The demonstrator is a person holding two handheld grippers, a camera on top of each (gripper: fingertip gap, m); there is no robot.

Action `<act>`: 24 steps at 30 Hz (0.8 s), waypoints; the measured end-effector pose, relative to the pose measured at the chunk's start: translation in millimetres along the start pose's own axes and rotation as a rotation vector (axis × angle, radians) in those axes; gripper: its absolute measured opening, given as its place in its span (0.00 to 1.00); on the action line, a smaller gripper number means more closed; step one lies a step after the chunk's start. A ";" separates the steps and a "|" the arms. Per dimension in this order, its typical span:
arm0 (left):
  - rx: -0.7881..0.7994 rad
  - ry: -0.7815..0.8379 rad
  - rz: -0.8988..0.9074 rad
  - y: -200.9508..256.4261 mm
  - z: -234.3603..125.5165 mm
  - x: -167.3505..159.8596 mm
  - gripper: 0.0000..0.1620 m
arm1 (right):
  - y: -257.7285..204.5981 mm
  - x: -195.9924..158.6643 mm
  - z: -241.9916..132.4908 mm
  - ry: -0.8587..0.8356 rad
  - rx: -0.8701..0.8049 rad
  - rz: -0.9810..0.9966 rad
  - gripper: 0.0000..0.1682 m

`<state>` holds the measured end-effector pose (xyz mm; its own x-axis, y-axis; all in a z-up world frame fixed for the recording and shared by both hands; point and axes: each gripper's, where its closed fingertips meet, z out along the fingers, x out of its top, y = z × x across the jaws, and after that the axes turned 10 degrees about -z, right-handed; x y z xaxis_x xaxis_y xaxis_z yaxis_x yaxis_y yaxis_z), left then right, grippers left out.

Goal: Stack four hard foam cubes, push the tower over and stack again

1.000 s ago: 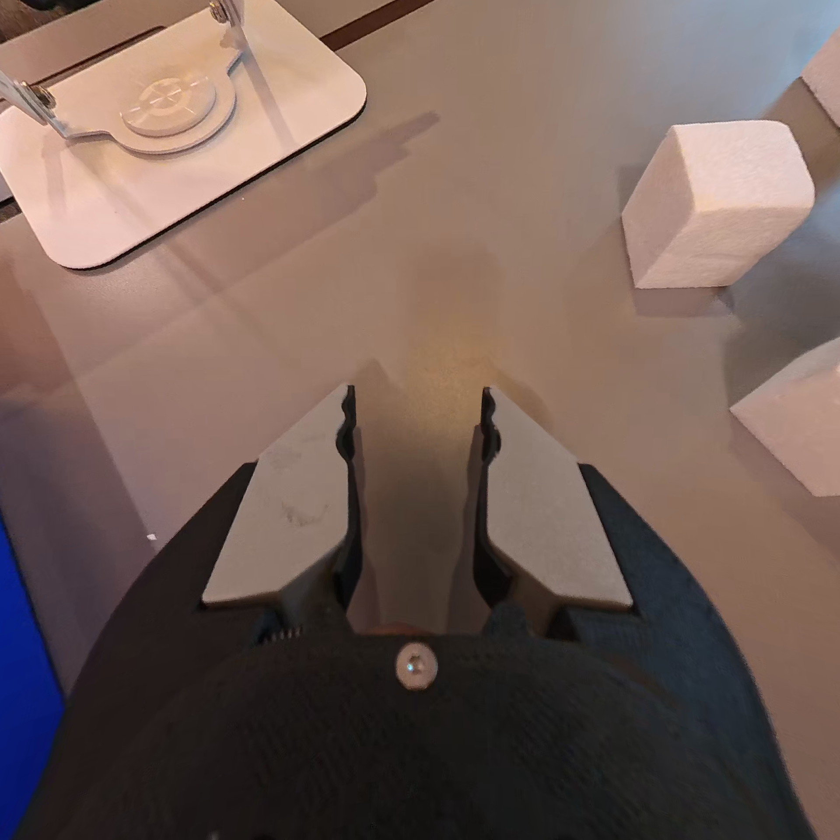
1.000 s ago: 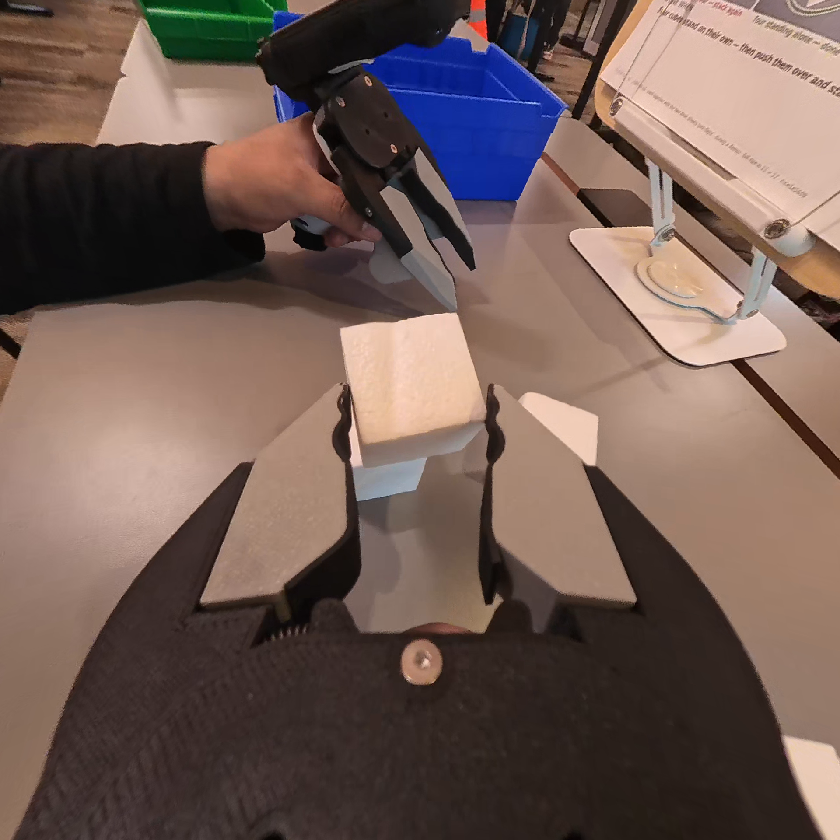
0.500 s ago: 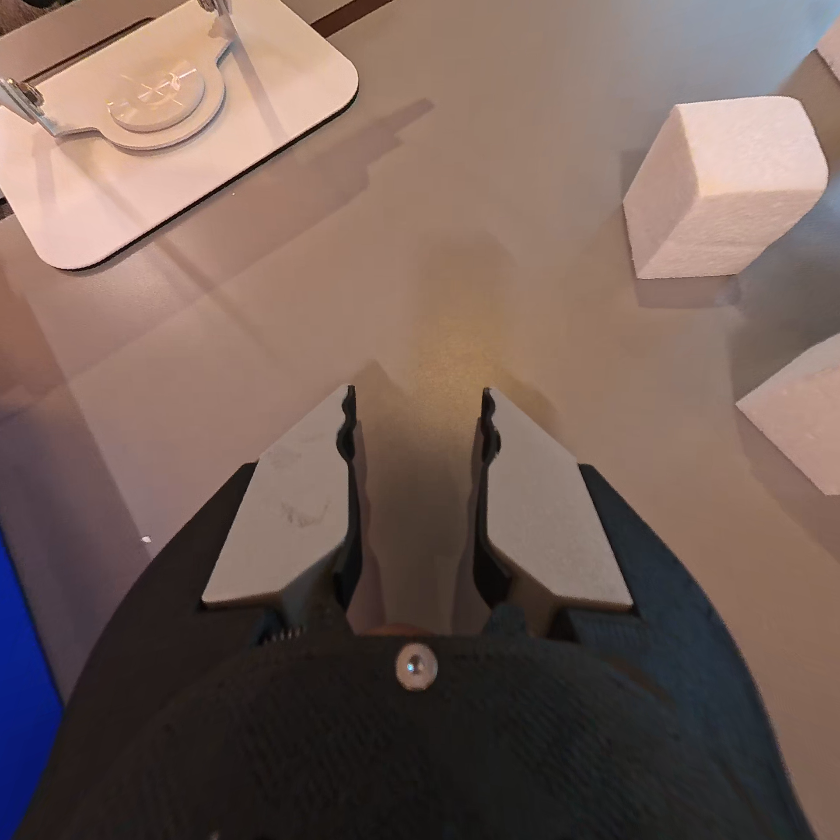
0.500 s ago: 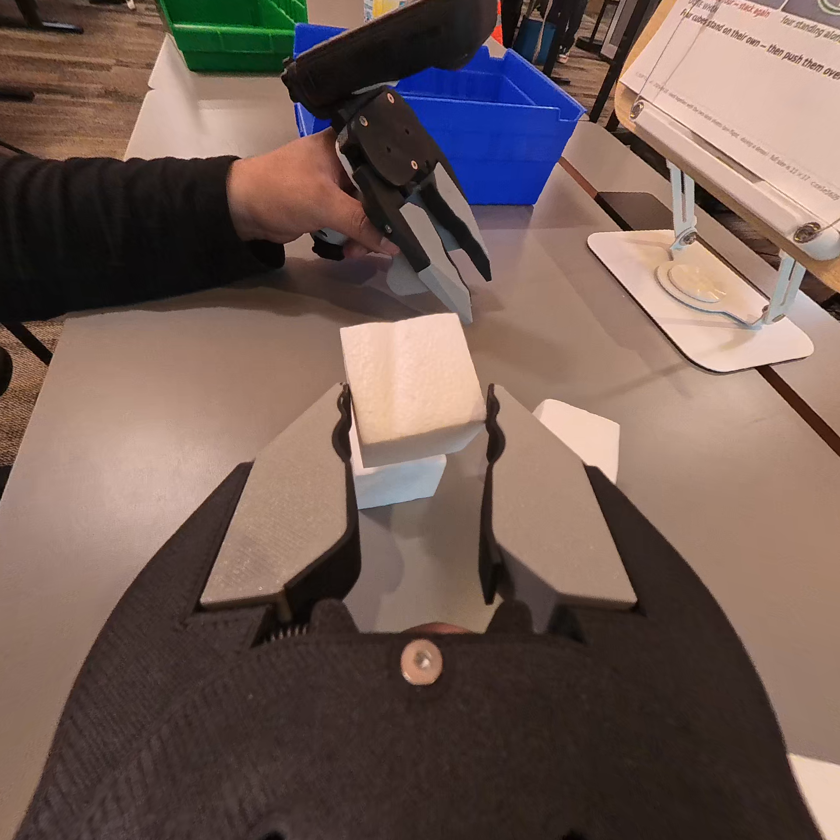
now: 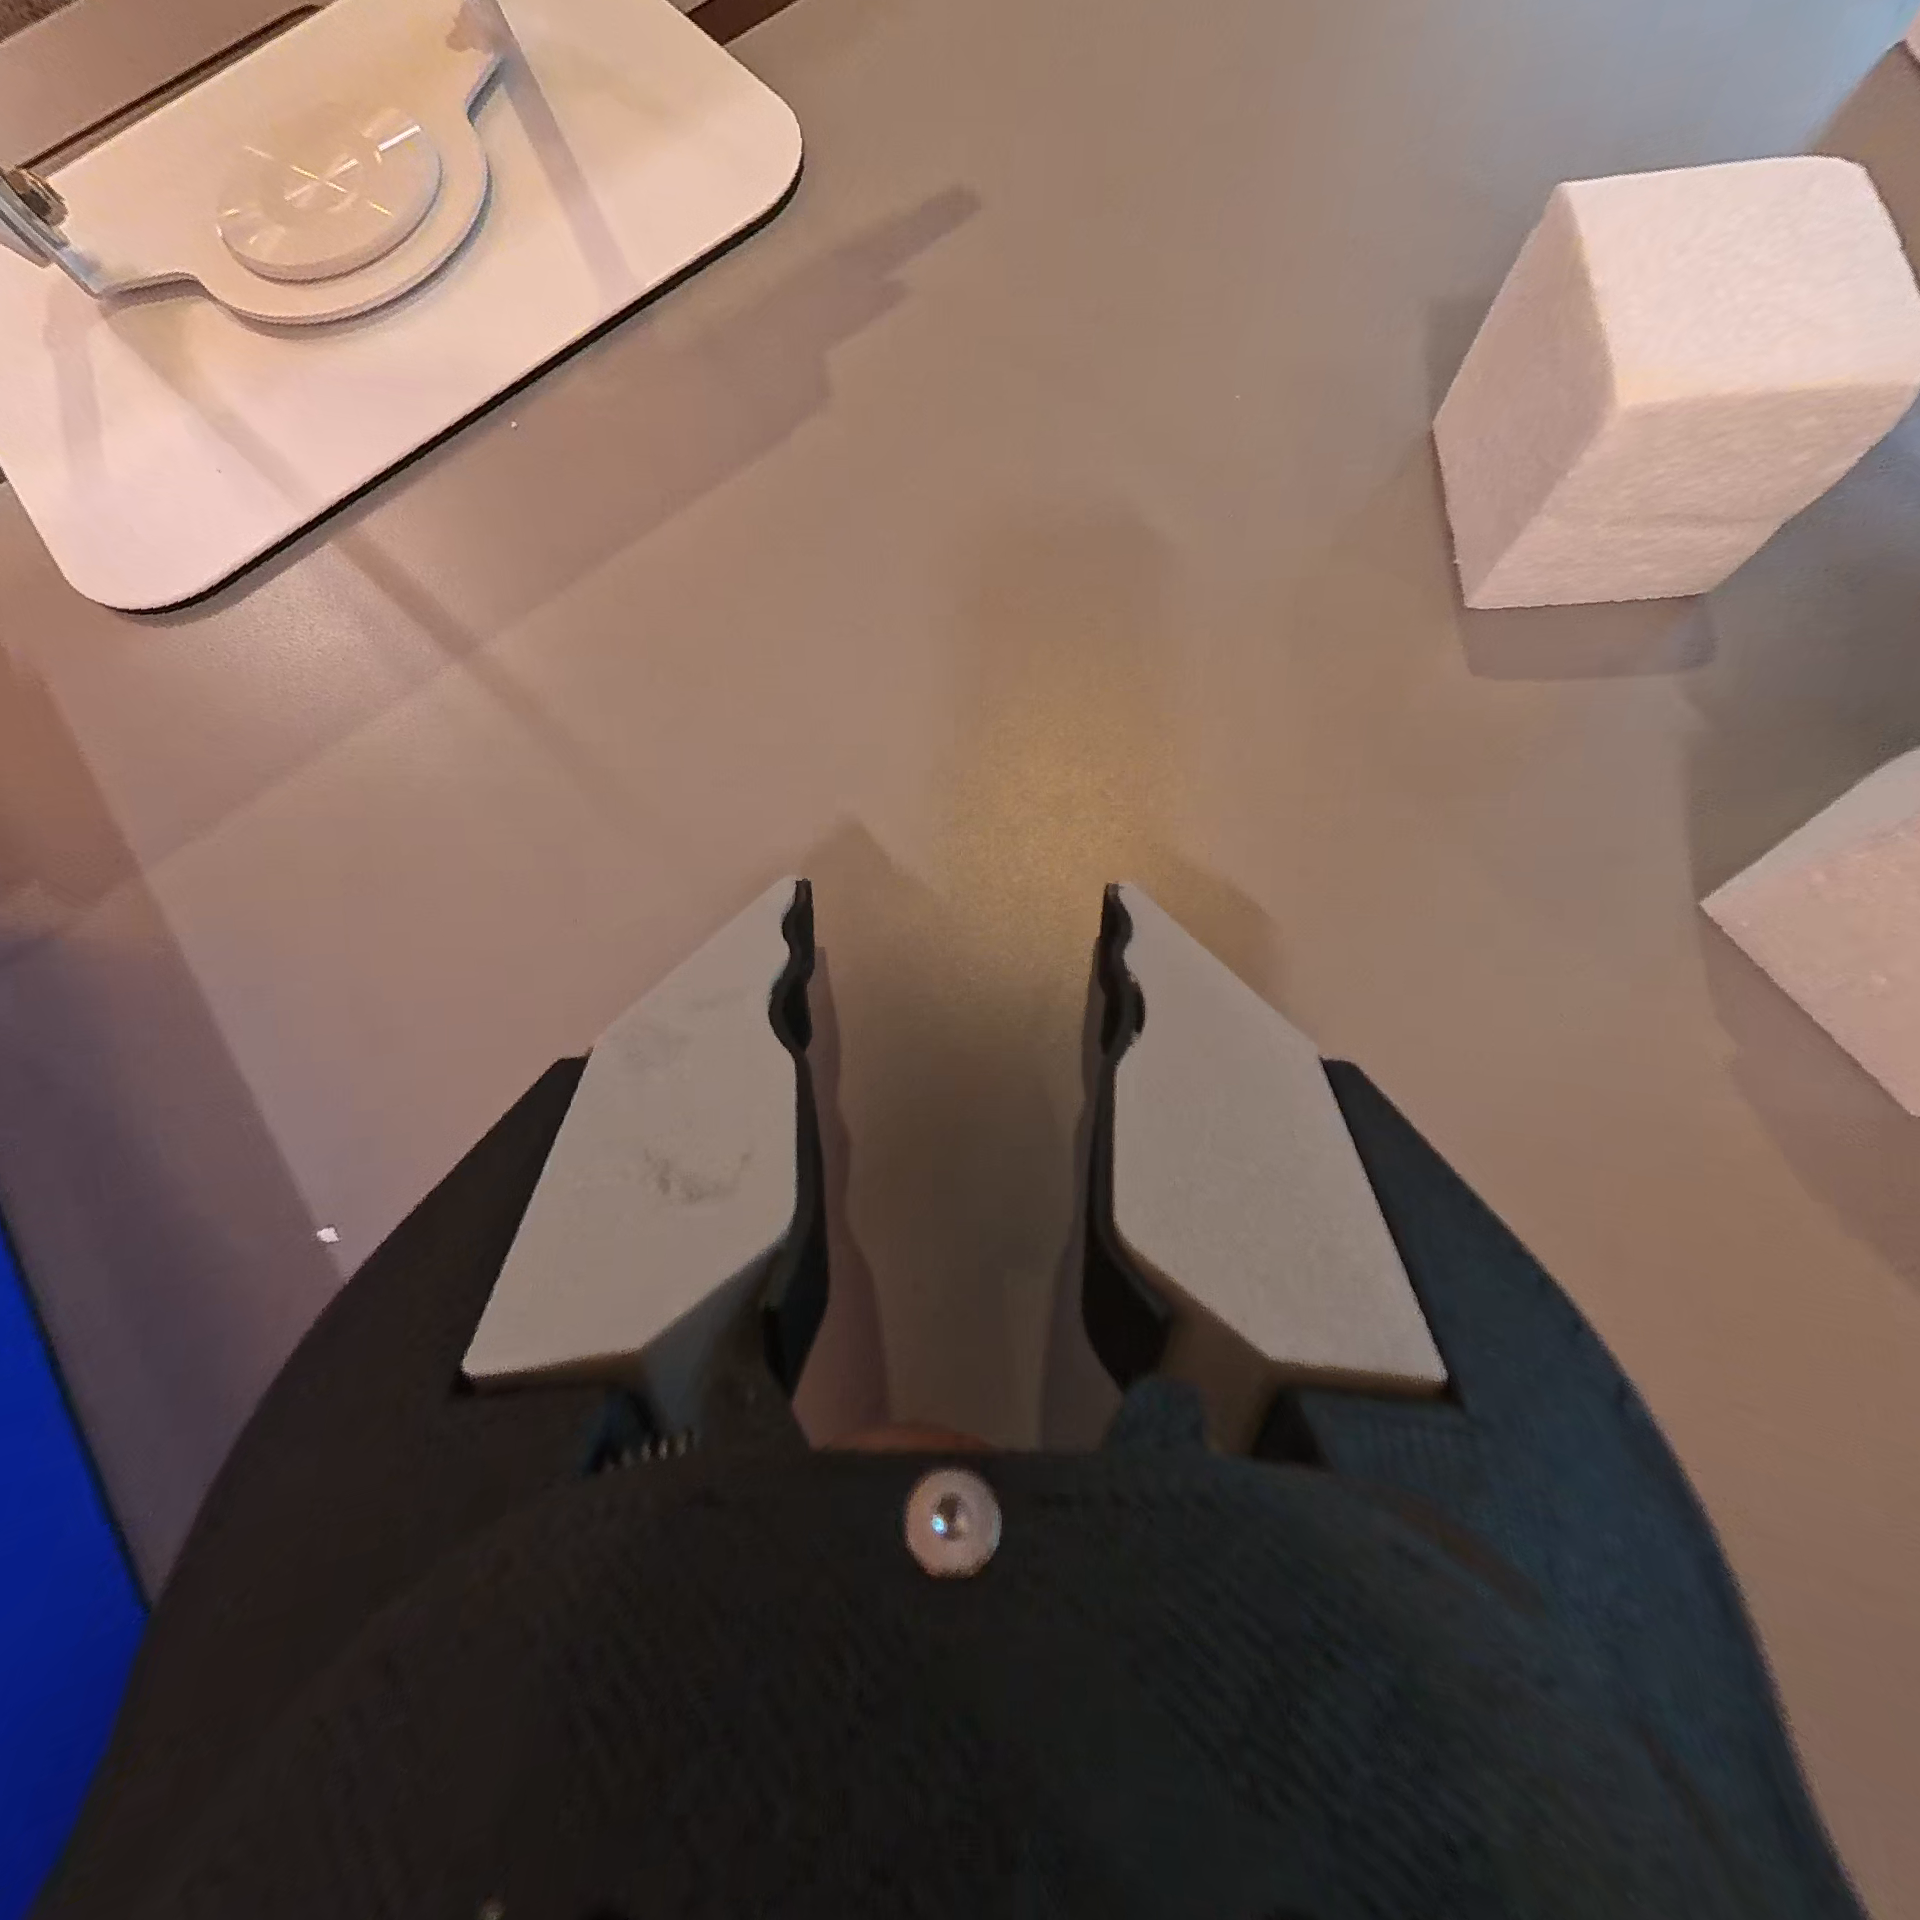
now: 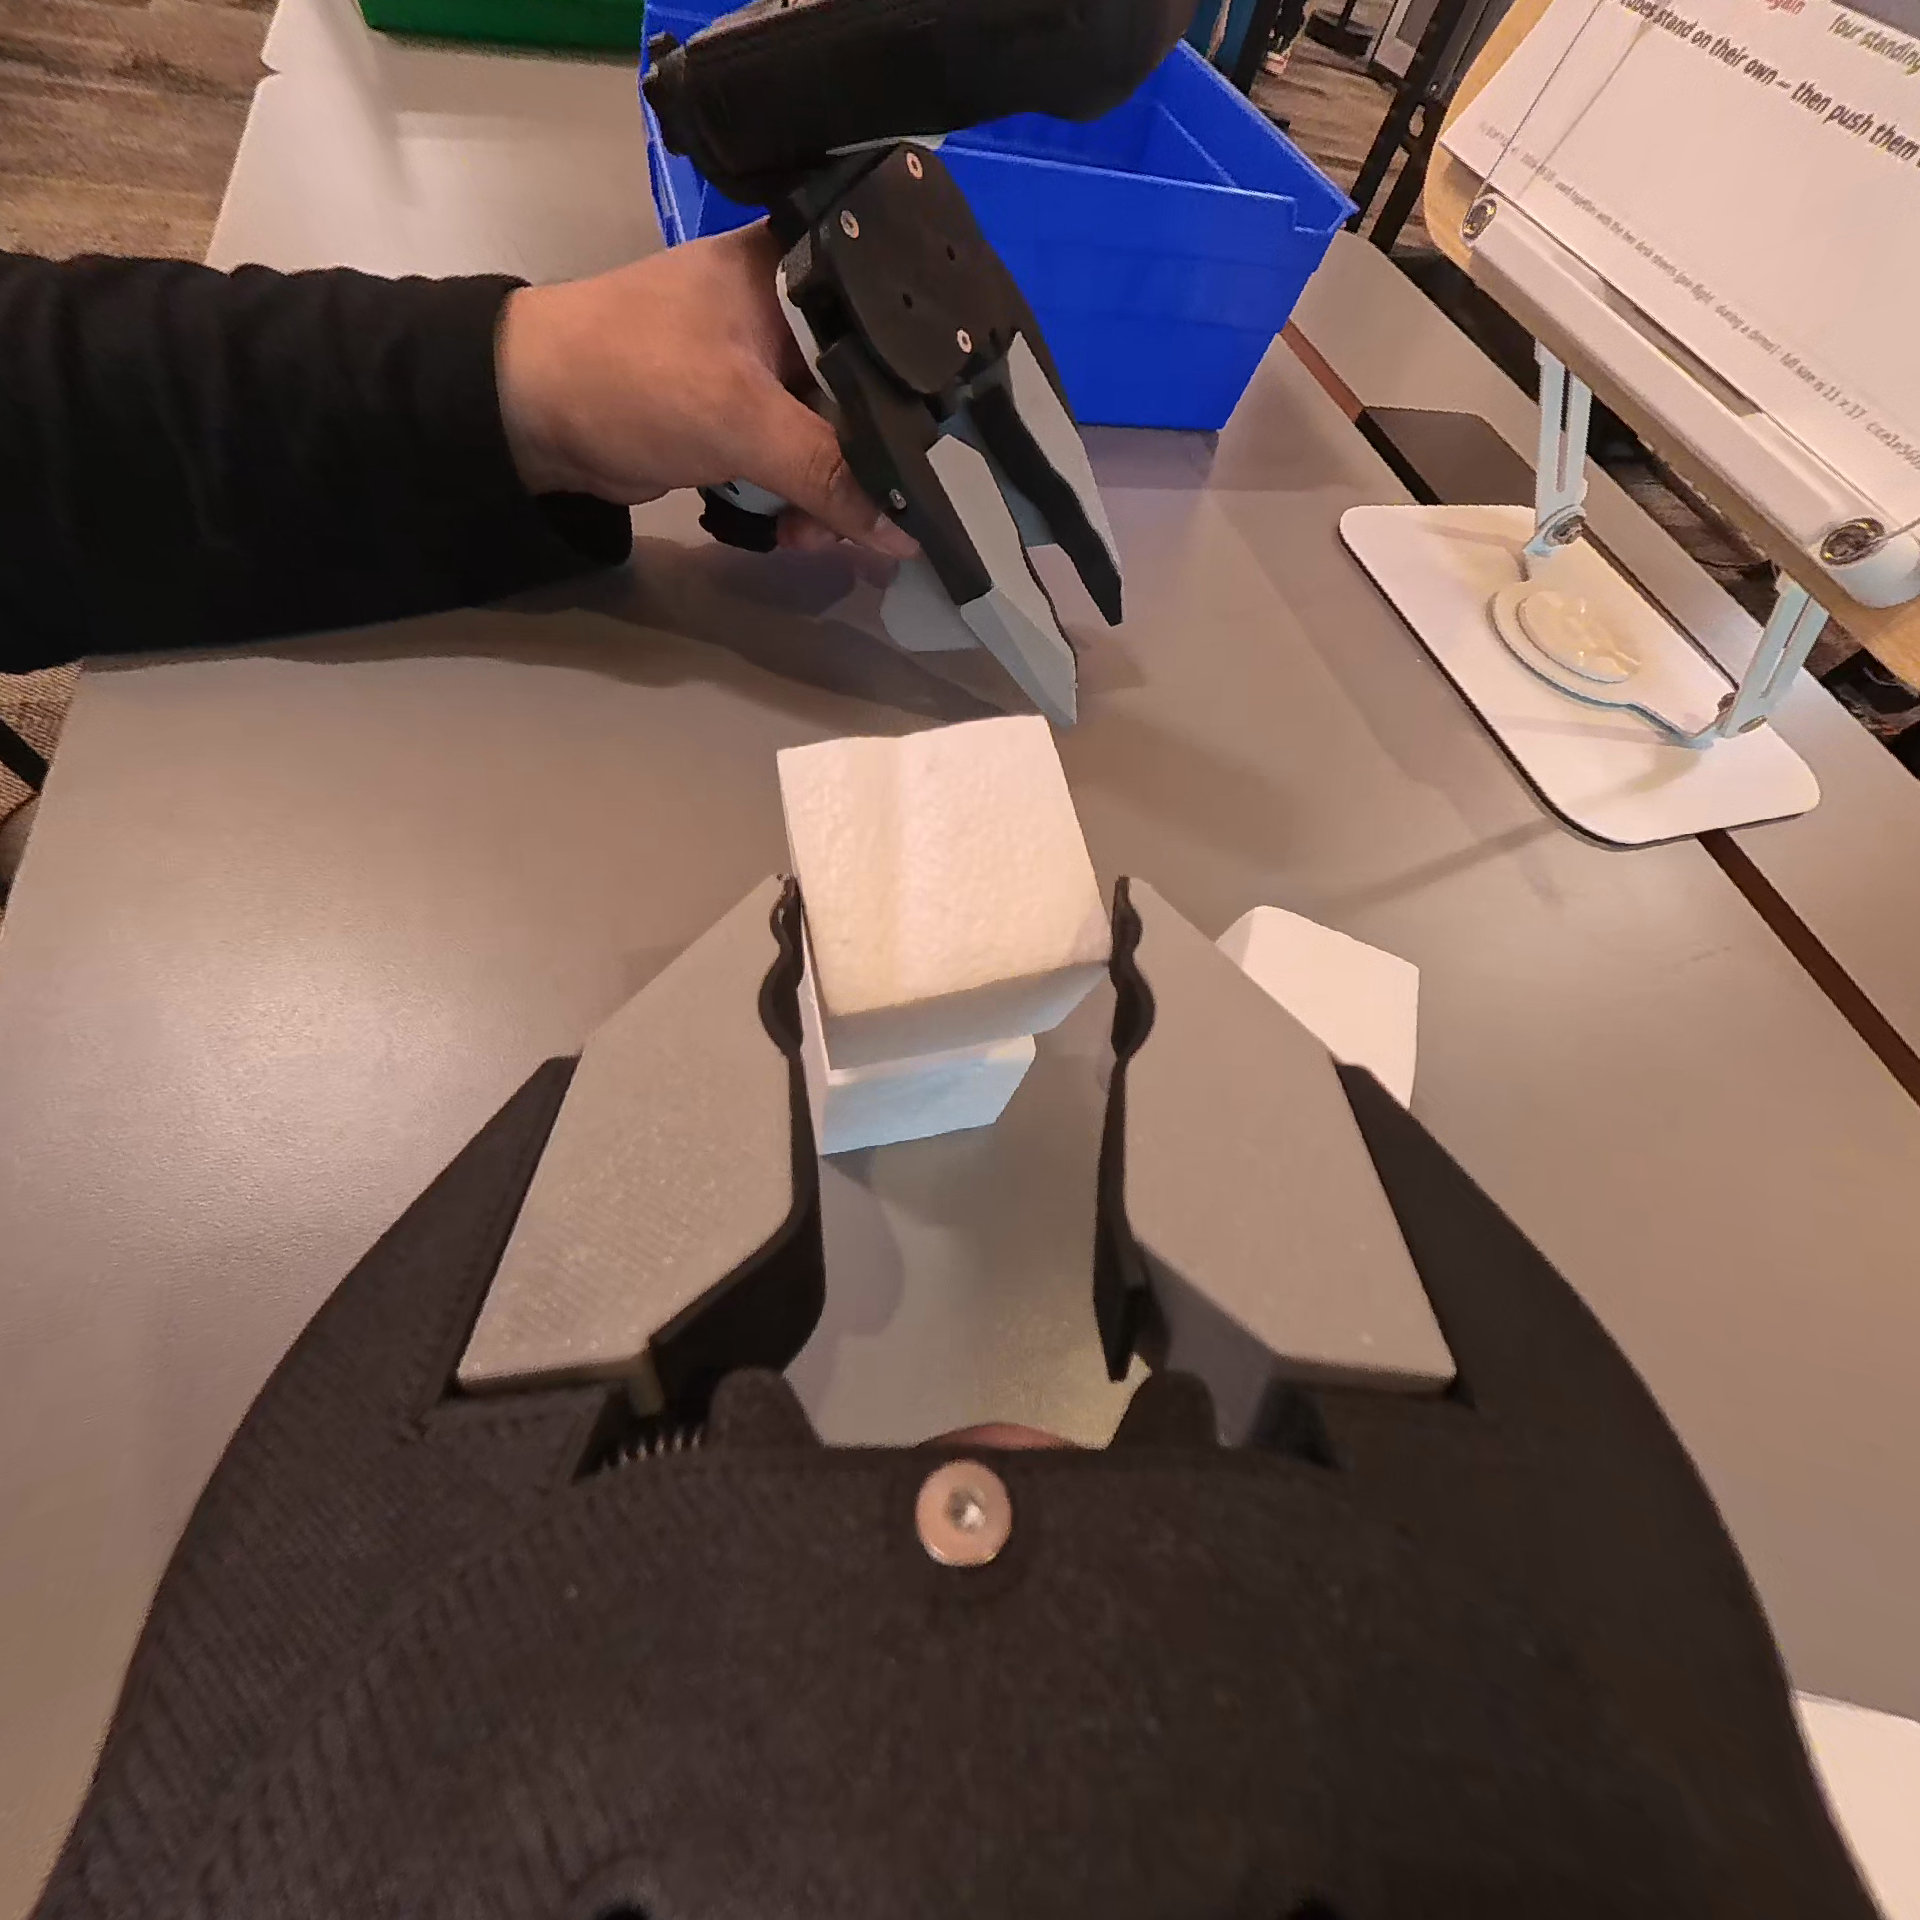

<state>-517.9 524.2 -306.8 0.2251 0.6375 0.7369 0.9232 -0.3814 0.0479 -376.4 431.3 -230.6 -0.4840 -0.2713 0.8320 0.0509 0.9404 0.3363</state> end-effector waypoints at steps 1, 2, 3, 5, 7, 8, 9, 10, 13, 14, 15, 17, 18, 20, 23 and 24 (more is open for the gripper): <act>0.000 -0.001 0.001 0.0 0.1 -0.1 0.33 | 0.3 -0.6 0.0 -0.001 0.000 0.001 0.34; 0.000 -0.002 0.002 0.3 0.3 -0.3 0.33 | 0.3 -1.1 0.2 -0.002 0.001 0.003 0.34; -0.002 -0.004 0.002 0.6 0.6 -0.6 0.33 | 0.2 -1.4 0.3 -0.003 0.003 0.005 0.34; 0.000 -0.007 0.004 0.6 0.9 -1.2 0.33 | 0.2 -1.6 0.5 -0.003 0.003 0.008 0.34; 0.002 -0.008 0.007 0.6 1.0 -1.3 0.33 | -0.6 -1.6 0.9 -0.004 0.005 0.006 0.34; 0.003 -0.008 0.008 0.5 0.9 -1.2 0.33 | -0.8 -1.5 1.1 -0.005 0.005 0.004 0.34; 0.003 -0.008 0.008 0.5 0.8 -1.1 0.33 | -1.3 -1.4 1.4 -0.006 0.006 0.002 0.34; 0.004 -0.008 0.008 0.3 0.8 -1.1 0.33 | -1.7 -1.4 1.6 -0.006 0.006 0.001 0.34; 0.003 -0.012 0.008 0.4 1.2 -1.8 0.33 | -1.7 -2.2 2.1 -0.013 0.003 -0.004 0.34; 0.004 -0.014 0.009 0.4 1.4 -2.2 0.33 | -1.6 -2.6 2.1 -0.014 0.002 -0.005 0.34; 0.005 -0.015 0.011 0.4 1.6 -2.4 0.33 | -1.5 -3.0 2.1 -0.015 0.003 -0.005 0.34; 0.007 -0.016 0.014 0.6 1.7 -2.5 0.33 | -1.3 -3.1 2.0 -0.015 0.003 -0.003 0.34; 0.008 -0.016 0.015 0.6 1.7 -2.5 0.33 | -1.2 -3.0 1.9 -0.015 0.002 -0.002 0.34; 0.009 -0.015 0.016 0.5 1.5 -2.3 0.33 | -1.1 -3.0 1.7 -0.015 0.002 -0.003 0.34; 0.009 -0.015 0.014 0.3 1.5 -2.3 0.33 | -1.2 -3.4 1.8 -0.017 0.002 -0.003 0.34; 0.008 -0.016 0.014 0.4 1.5 -2.5 0.33 | -1.2 -3.5 2.0 -0.018 0.002 -0.004 0.34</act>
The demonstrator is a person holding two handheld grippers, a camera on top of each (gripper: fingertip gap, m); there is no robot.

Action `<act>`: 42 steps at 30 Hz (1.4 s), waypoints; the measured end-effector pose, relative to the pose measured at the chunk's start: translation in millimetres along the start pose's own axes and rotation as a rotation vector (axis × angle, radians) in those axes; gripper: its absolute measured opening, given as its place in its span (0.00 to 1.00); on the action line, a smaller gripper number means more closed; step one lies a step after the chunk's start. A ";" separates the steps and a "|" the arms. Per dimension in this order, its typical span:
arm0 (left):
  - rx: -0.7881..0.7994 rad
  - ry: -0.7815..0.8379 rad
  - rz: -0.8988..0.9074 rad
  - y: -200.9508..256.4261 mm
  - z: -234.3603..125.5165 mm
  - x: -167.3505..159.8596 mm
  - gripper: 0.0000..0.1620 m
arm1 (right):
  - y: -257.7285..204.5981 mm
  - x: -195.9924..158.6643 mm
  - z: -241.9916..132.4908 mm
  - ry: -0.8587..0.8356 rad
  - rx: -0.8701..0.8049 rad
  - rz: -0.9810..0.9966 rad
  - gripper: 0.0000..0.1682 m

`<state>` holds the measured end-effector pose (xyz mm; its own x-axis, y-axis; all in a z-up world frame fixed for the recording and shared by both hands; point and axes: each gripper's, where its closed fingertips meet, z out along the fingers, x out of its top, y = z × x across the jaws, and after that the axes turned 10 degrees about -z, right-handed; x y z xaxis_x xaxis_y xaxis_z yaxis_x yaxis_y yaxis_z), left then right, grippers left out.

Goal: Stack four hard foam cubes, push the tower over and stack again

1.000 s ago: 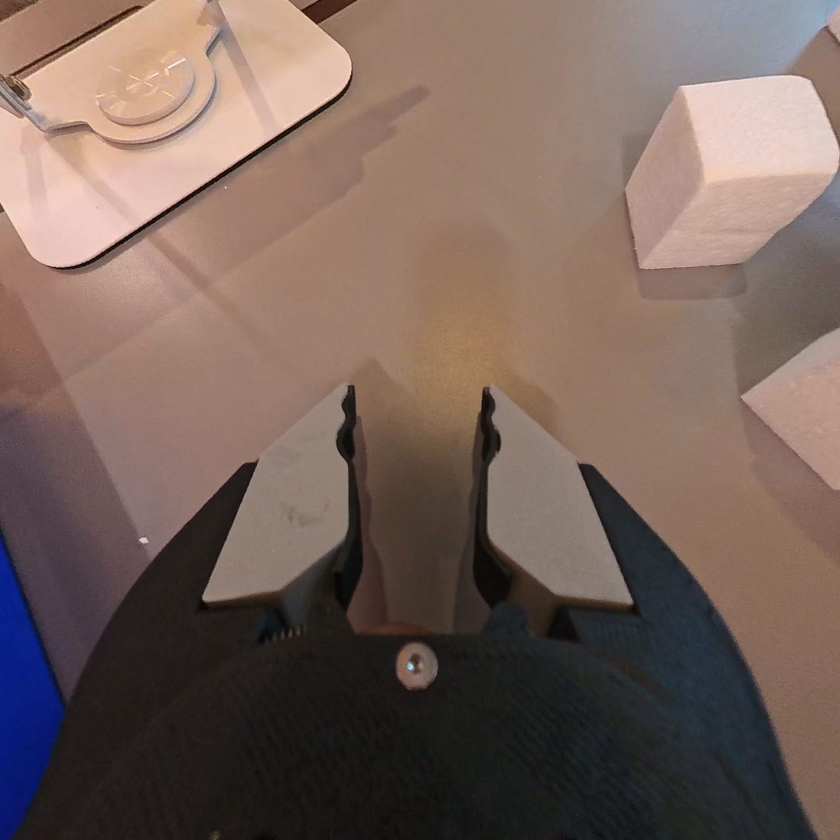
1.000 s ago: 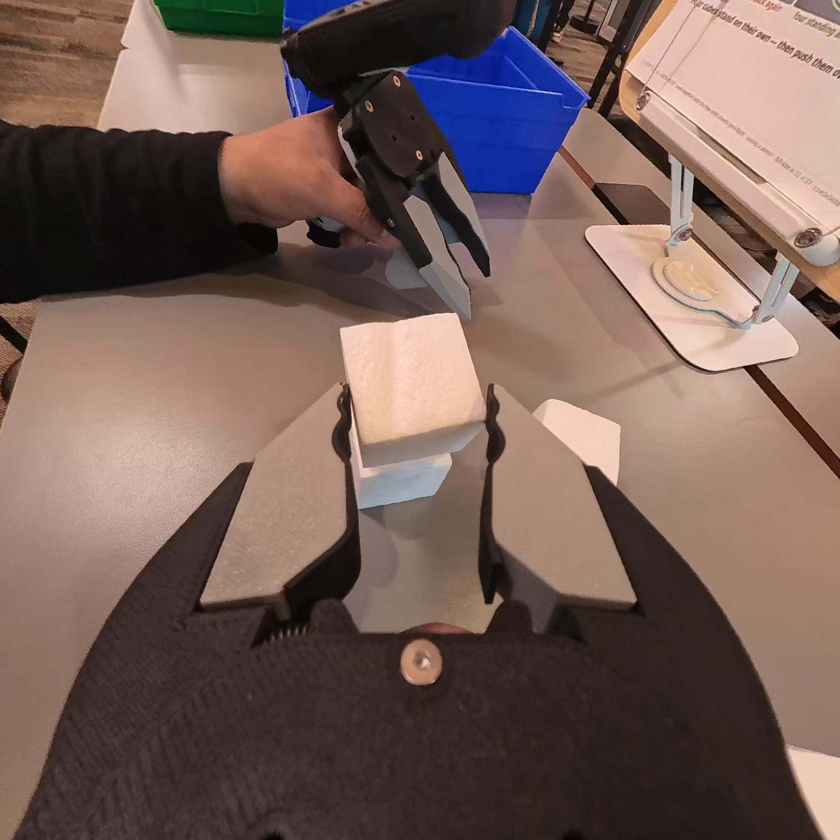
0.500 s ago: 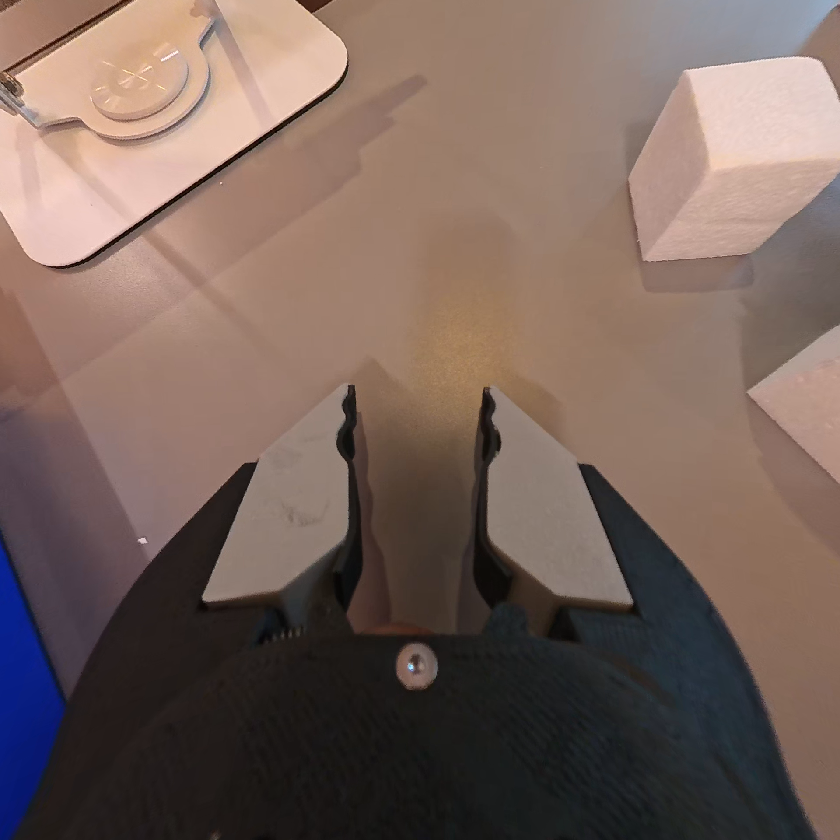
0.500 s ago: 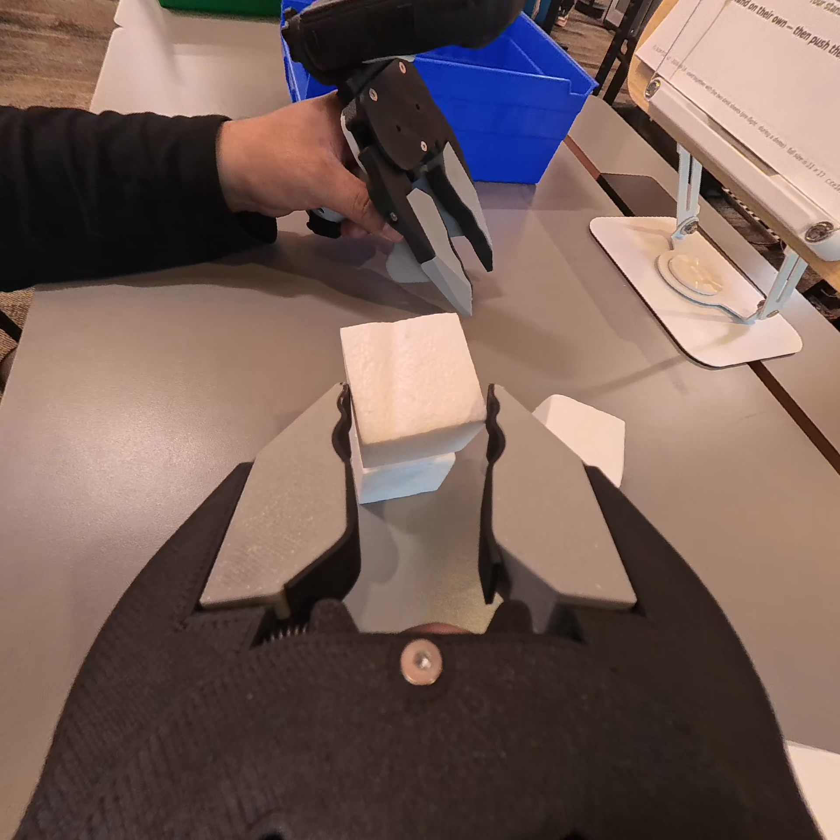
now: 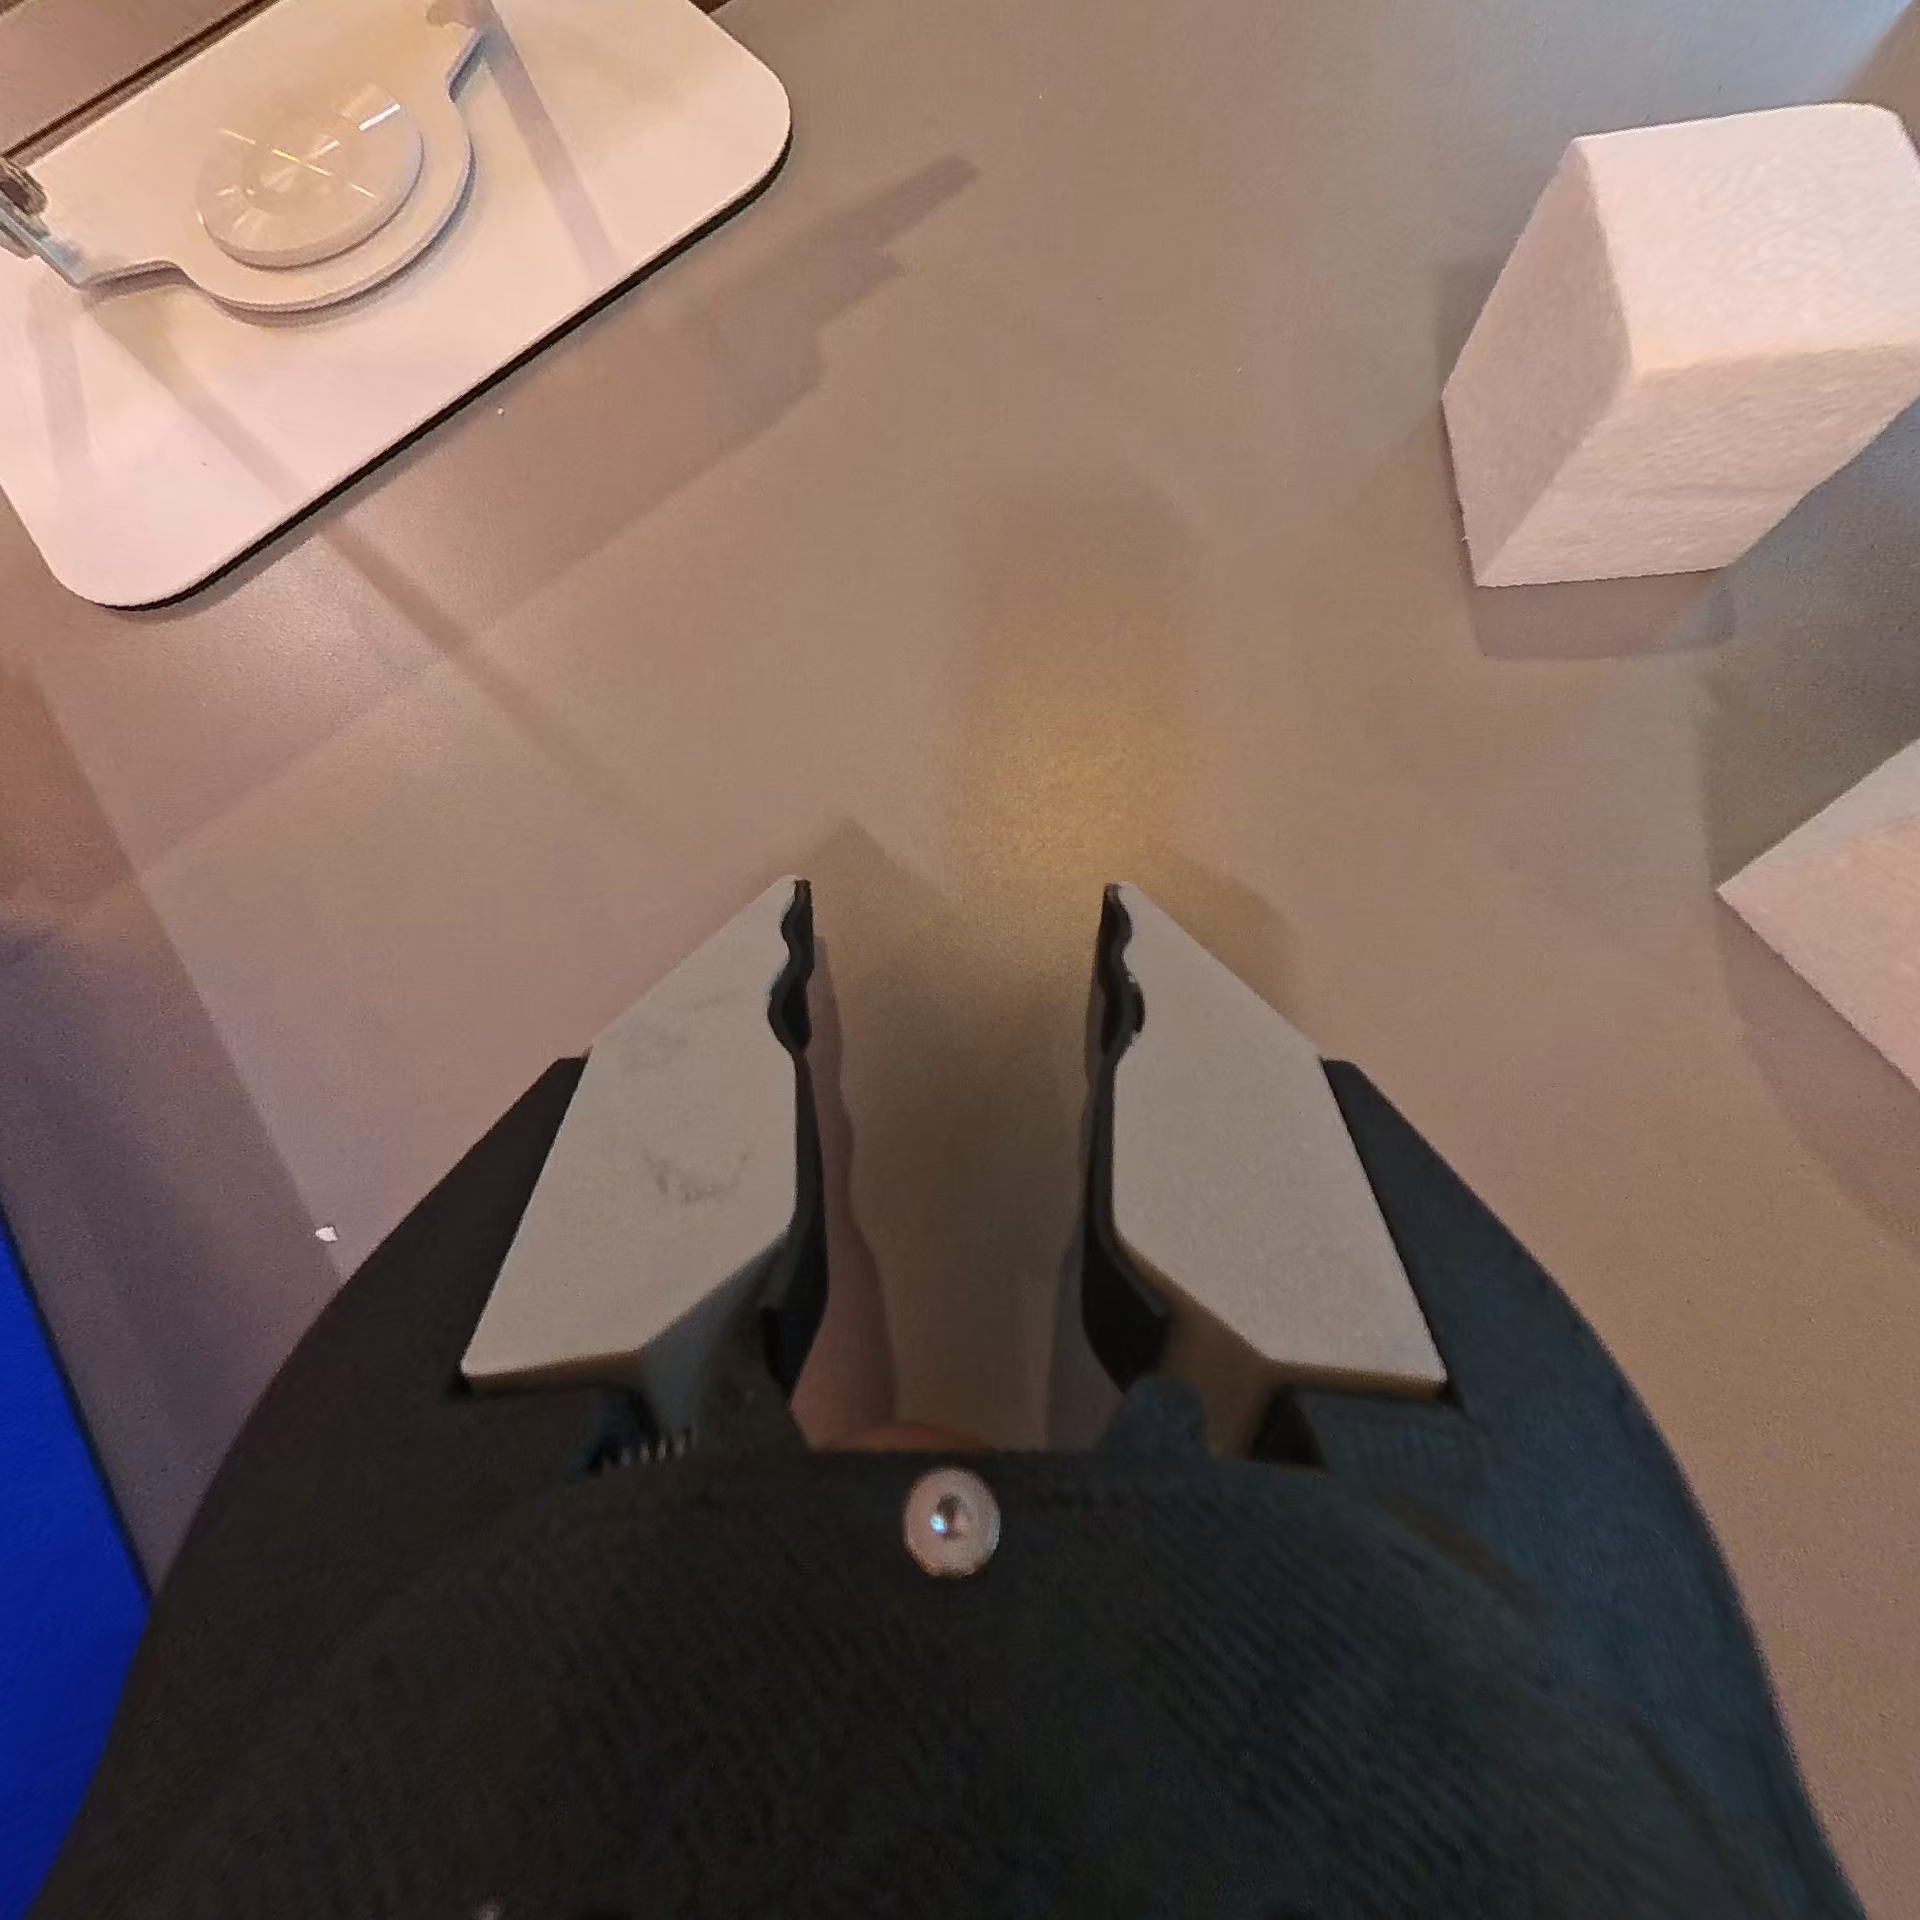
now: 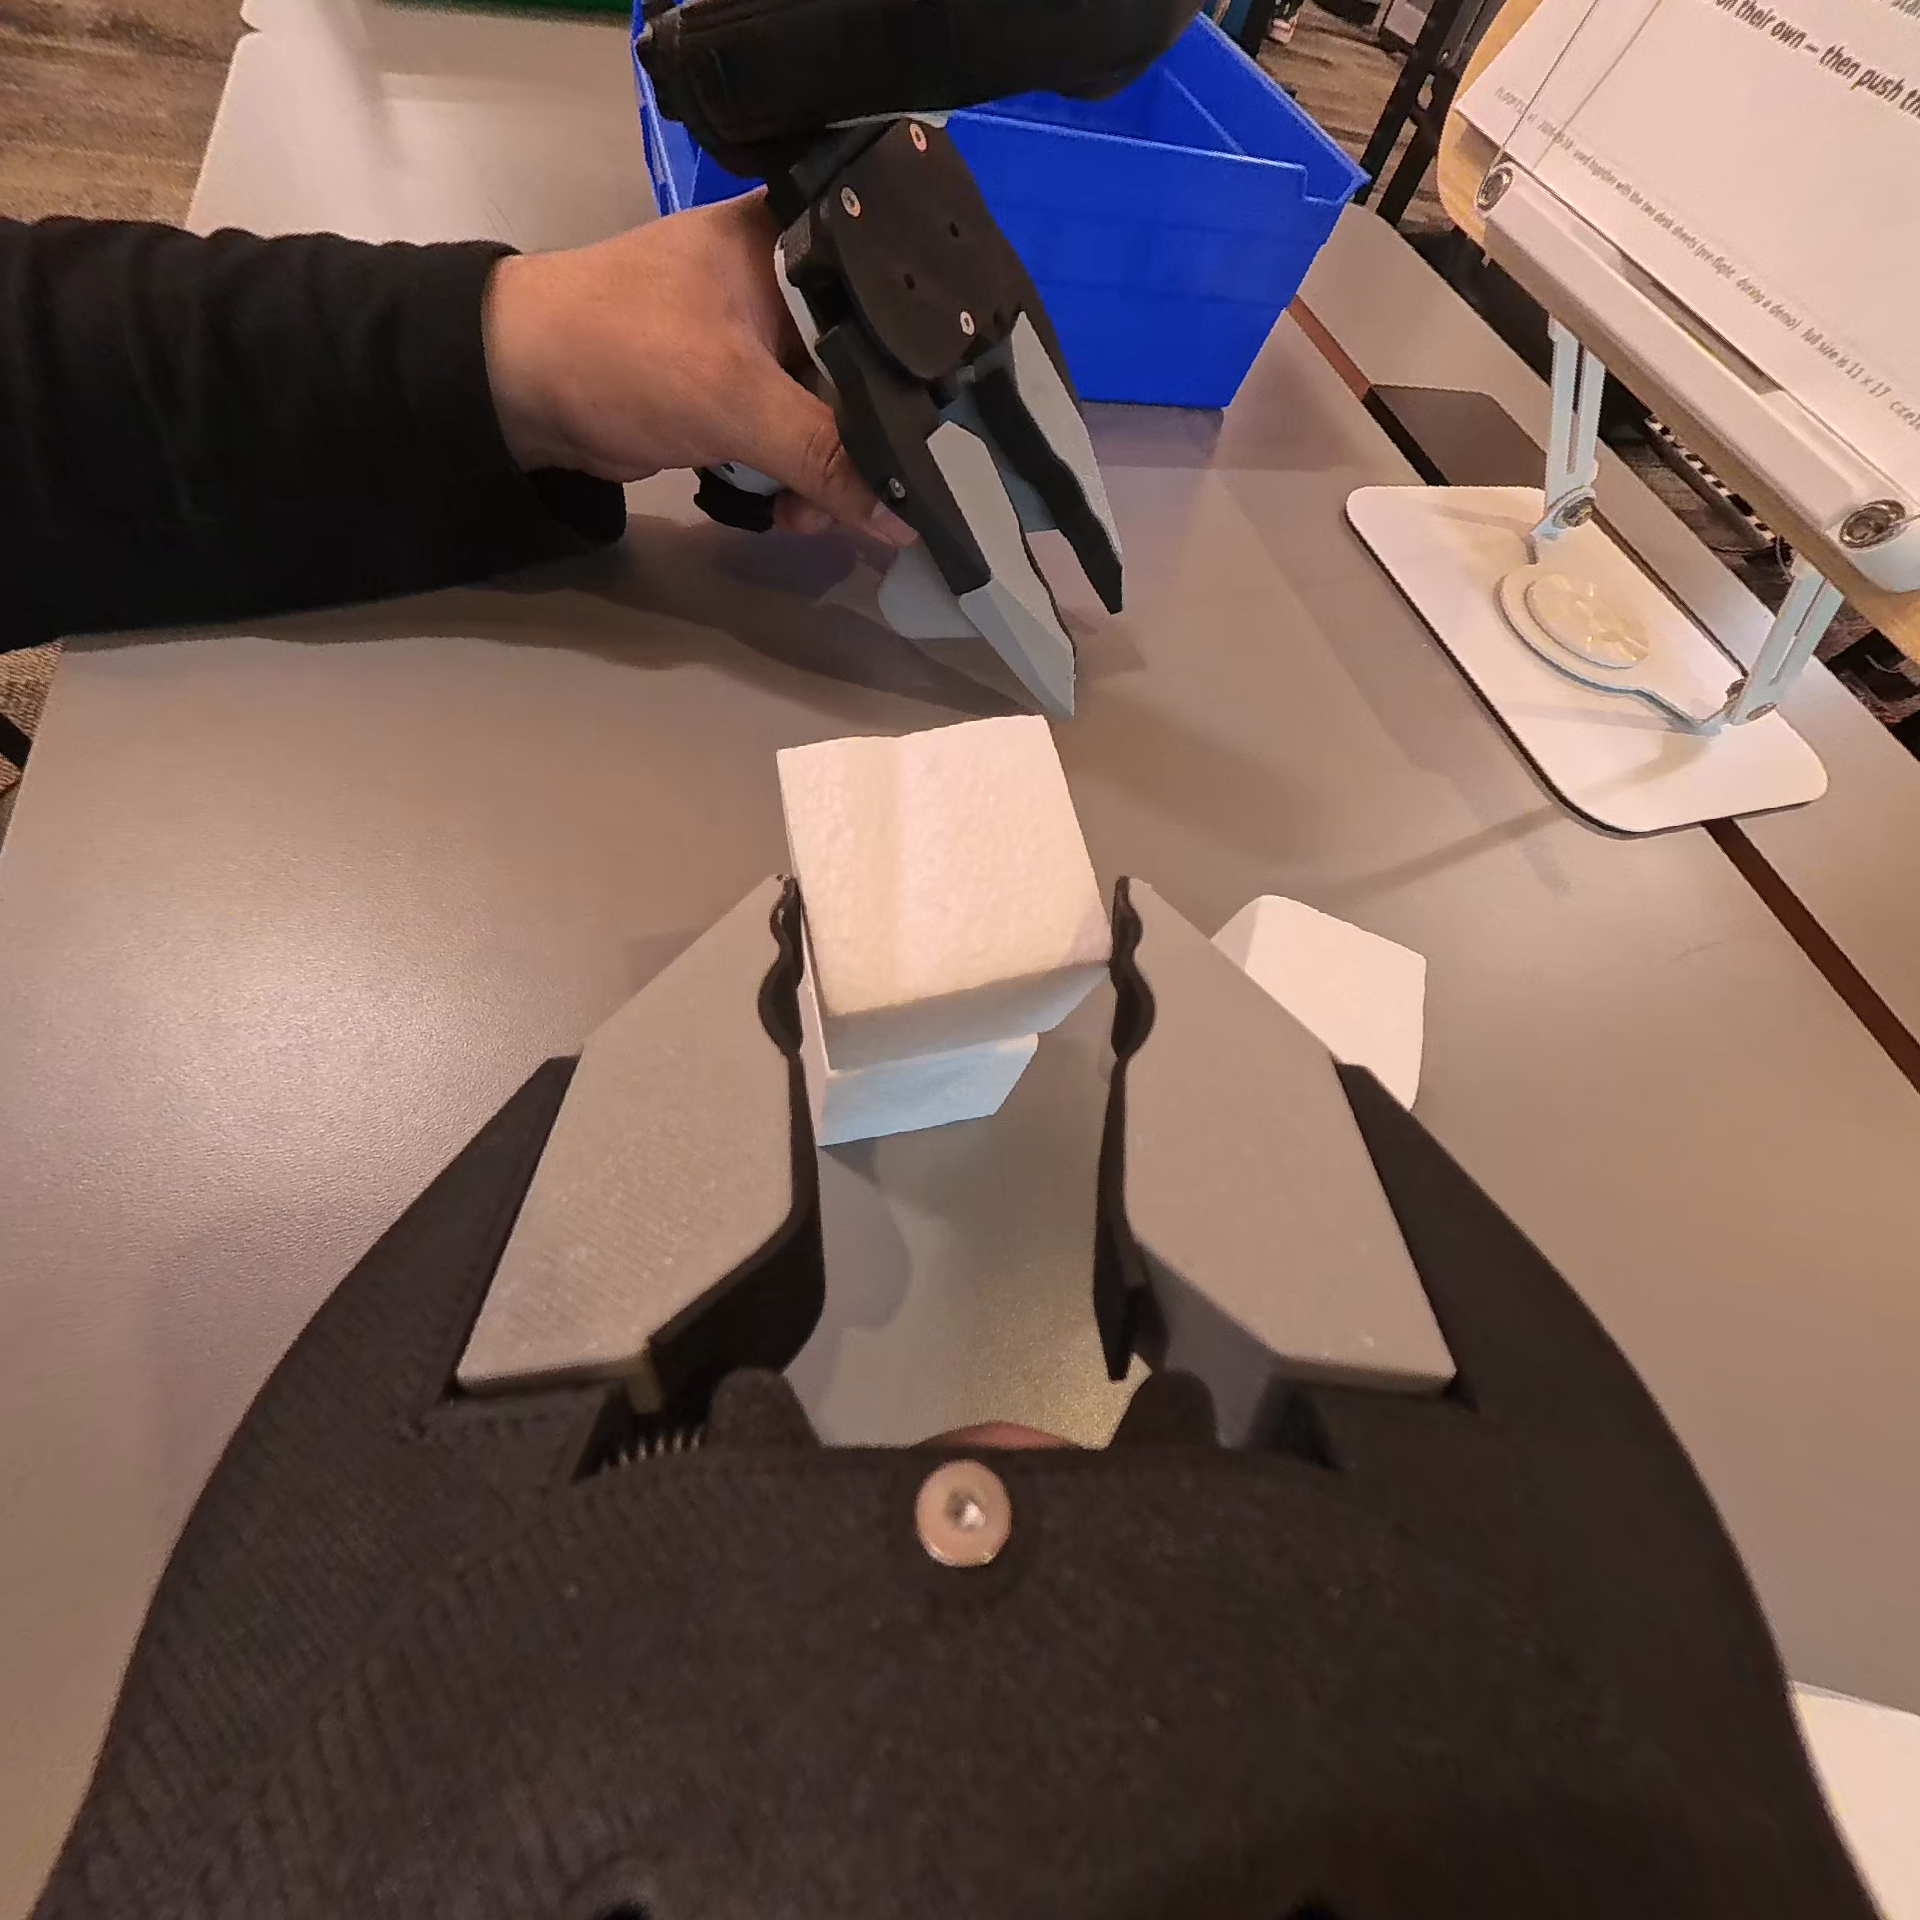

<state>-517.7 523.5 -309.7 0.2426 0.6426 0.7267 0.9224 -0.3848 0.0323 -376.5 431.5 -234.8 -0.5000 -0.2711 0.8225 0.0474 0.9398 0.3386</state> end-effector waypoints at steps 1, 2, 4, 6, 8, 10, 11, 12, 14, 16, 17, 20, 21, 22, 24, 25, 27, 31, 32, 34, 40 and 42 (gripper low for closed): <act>0.000 -0.001 0.000 0.0 0.1 -0.3 0.33 | -0.2 -0.3 0.1 -0.001 0.001 0.000 0.34; 0.001 -0.002 0.001 0.0 0.2 -0.4 0.33 | -0.3 -0.6 0.3 -0.003 0.002 0.001 0.34; 0.001 -0.003 0.002 0.2 0.4 -0.5 0.33 | -0.6 -1.4 0.9 -0.007 0.002 0.001 0.34; 0.001 -0.003 0.002 0.2 0.4 -0.5 0.33 | -1.4 -2.0 1.9 -0.008 0.005 0.001 0.34; 0.001 -0.004 0.001 0.0 0.5 -0.8 0.33 | -1.9 -2.0 2.8 -0.008 0.008 0.004 0.34; -0.001 -0.006 0.000 0.1 0.7 -1.1 0.33 | -1.5 -2.3 3.3 -0.007 0.005 0.005 0.34; -0.001 -0.007 0.001 0.2 0.9 -1.4 0.33 | -1.6 -2.2 3.3 -0.006 0.006 0.007 0.34; -0.001 -0.008 0.001 0.3 0.9 -1.5 0.33 | -1.5 -2.3 3.3 -0.005 0.007 0.010 0.34; 0.000 -0.009 0.003 0.3 1.1 -1.8 0.33 | -1.6 -2.1 3.3 -0.001 0.010 0.015 0.34; 0.001 -0.010 0.003 0.2 1.2 -1.9 0.33 | -2.5 -1.5 3.0 0.006 0.021 0.022 0.34; 0.001 -0.009 0.003 0.2 1.1 -1.8 0.33 | -2.5 -0.9 2.5 0.012 0.025 0.028 0.35; 0.001 -0.010 0.003 0.2 1.1 -2.0 0.33 | -0.2 6.2 -2.6 0.063 0.034 0.060 0.37; 0.002 -0.011 0.004 0.2 1.1 -2.0 0.33 | 1.5 9.5 -5.4 0.088 0.038 0.077 0.38; 0.002 -0.010 0.004 0.2 1.0 -1.8 0.33 | 3.8 13.1 -8.8 0.116 0.040 0.098 0.40; 0.001 -0.010 0.004 0.4 0.9 -1.8 0.33 | 11.8 19.6 -17.3 0.173 0.028 0.138 0.41; 0.002 -0.011 0.003 0.2 0.9 -2.0 0.33 | 18.5 22.2 -22.6 0.201 0.006 0.157 0.42; 0.003 -0.012 0.002 -0.1 0.9 -2.2 0.33 | 35.5 24.5 -34.3 0.254 -0.056 0.201 0.42; 0.001 -0.013 0.003 0.5 1.2 -2.3 0.34 | 69.9 6.8 -48.3 0.261 -0.194 0.308 0.42; 0.001 -0.014 0.003 0.8 1.3 -2.6 0.34 | 75.2 -1.4 -47.7 0.237 -0.216 0.331 0.42; 0.002 -0.015 0.005 0.9 1.4 -2.7 0.34 | 79.6 -17.3 -41.6 0.179 -0.231 0.362 0.42; 0.004 -0.014 0.006 0.6 0.6 -2.3 0.34 | 76.2 -58.8 -13.1 -0.070 -0.279 0.267 0.41; 0.005 -0.014 0.007 0.5 0.2 -2.1 0.34 | 78.1 -67.0 -8.6 -0.139 -0.325 0.203 0.36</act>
<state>-517.7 522.1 -311.3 0.2534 0.6487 0.7176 0.9222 -0.3859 0.0232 -331.9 521.3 -259.6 -0.5630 -0.0353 0.8257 0.4173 0.8502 0.3209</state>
